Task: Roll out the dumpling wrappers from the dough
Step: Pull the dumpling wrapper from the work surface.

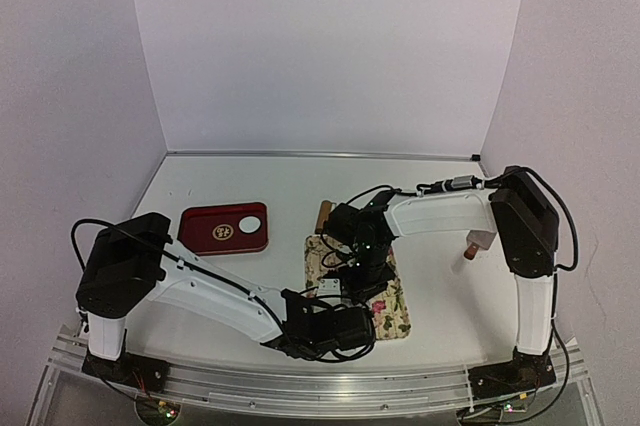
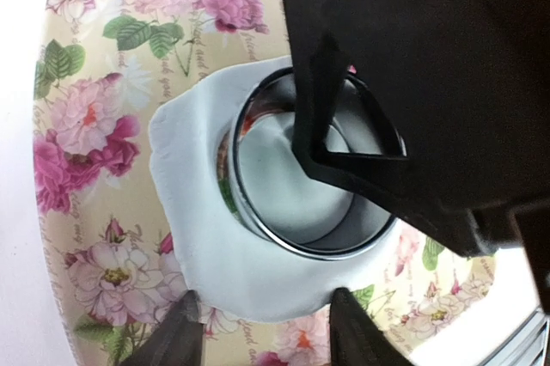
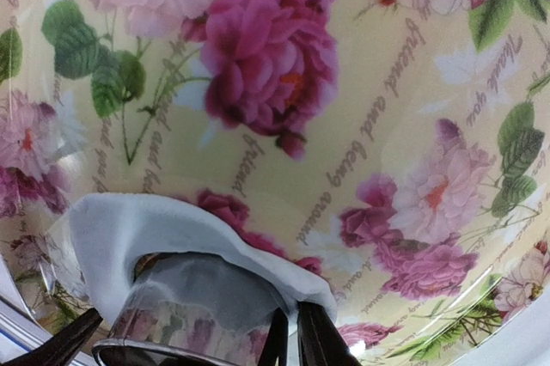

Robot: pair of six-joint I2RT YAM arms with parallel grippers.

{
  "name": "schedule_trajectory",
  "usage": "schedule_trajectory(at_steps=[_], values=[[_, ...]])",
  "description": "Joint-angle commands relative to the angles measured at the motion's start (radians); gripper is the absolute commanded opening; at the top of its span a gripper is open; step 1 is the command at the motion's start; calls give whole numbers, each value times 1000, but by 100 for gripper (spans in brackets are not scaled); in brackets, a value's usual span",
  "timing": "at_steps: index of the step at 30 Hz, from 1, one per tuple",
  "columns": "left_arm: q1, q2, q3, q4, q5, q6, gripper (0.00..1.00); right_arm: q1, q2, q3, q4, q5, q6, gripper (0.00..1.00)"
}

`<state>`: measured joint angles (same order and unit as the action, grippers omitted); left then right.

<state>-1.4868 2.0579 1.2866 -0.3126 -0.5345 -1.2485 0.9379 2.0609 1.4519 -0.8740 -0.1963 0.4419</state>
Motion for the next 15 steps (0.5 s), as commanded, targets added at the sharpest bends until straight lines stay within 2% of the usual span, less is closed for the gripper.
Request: schedule_trajectory(at_steps=[1, 11, 13, 15], values=[[10, 3, -21, 16, -24, 3, 37, 16, 28, -26, -4, -39, -2, 0], [17, -5, -28, 15, -78, -21, 8, 16, 37, -40, -2, -41, -2, 0], [19, -11, -30, -23, -100, -65, 0, 16, 38, -44, -2, -38, 1, 0], [19, -19, -33, -83, -117, -144, 0, 16, 37, -47, -3, -31, 2, 0]])
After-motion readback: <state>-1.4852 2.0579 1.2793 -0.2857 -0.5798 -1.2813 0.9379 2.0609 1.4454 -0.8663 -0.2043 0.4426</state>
